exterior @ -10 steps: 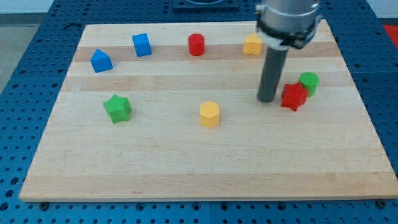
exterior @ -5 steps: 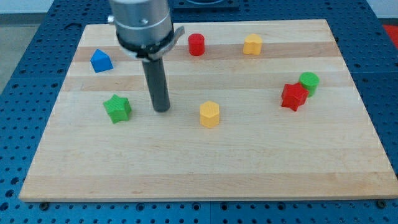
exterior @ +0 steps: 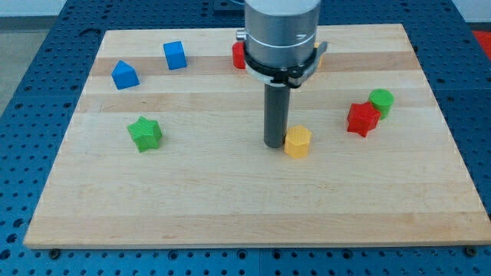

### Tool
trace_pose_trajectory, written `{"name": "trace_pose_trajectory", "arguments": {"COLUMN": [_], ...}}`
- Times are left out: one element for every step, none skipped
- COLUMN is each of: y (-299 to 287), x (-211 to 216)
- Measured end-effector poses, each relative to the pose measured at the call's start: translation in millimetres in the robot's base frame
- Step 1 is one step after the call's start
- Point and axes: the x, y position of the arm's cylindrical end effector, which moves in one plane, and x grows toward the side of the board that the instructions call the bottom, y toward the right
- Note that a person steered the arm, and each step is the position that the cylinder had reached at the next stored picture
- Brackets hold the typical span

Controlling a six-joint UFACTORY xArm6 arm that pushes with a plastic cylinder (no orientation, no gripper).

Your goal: Slide yellow hexagon closer to red star

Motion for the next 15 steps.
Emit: {"name": "trace_pose_trajectory", "arguments": {"y": [-0.2,-0.2,-0.2,6.7,36.0,43.7,24.8,-9.3,7.0,50.2,57.9,75.2,77.3,91.9,90.5], "x": [0.8,17.5,26.1,15.6,-3.5,-7.7,8.2,28.6,52.8,43.1,27.1,-15.3,-18.6,-25.8,-25.8]}}
